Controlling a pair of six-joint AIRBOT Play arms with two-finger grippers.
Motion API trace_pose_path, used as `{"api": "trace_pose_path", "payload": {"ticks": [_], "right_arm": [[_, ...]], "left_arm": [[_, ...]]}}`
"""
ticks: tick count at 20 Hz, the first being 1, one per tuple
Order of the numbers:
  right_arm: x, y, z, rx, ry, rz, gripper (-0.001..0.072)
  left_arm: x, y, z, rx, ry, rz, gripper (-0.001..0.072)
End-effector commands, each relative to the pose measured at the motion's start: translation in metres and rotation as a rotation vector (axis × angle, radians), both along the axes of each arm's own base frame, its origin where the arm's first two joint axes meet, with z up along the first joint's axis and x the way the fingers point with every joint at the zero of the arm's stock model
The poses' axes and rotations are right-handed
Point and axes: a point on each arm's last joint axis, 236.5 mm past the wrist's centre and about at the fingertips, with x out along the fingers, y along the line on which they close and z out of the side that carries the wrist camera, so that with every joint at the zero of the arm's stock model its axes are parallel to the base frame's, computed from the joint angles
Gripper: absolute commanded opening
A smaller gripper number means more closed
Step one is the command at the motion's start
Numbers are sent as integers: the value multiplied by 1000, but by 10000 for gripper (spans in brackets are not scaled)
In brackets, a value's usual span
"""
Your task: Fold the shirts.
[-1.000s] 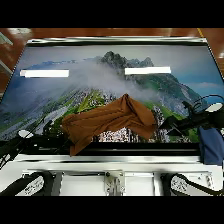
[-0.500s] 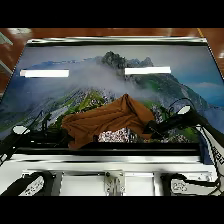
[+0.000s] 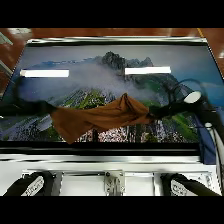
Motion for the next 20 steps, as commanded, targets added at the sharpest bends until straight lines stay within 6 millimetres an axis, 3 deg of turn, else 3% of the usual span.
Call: {"api": "trace_pose_path", "payload": {"ticks": [1, 3, 4, 5, 6, 7, 9, 11, 13, 16, 20], "right_arm": [[32, -23, 200, -146, -622, -17, 67], [11, -40, 345, -195, -1021, -137, 67], [-15, -49, 406, -212, -1186, -201, 67], [-41, -55, 449, -218, -1296, -249, 67], [-70, -62, 483, -230, -1383, -290, 67], [-93, -66, 505, -241, -1440, -321, 67], [-134, -76, 534, -272, -1529, -372, 67], [-163, -83, 546, -303, -1571, -407, 67], [-171, -90, 534, -344, -1521, -419, 67], [-154, -100, 472, -430, -1260, -374, 67], [-123, -118, 376, -543, -836, -298, 68]], "left_arm": [[14, 28, 188, 138, -440, 99, 41], [-16, 24, 305, 153, -721, 151, 41], [-38, 18, 352, 160, -844, 163, 41], [-66, 12, 394, 162, -962, 175, 41], [-95, 5, 427, 164, -1061, 183, 41], [-118, -1, 448, 155, -1123, 190, 41], [-159, -10, 468, 148, -1204, 201, 42], [-185, -8, 471, 167, -1229, 243, 41], [-200, 0, 470, 214, -1241, 292, 41], [-196, 7, 452, 264, -1173, 301, 41], [-143, 23, 369, 309, -864, 260, 42]]}}
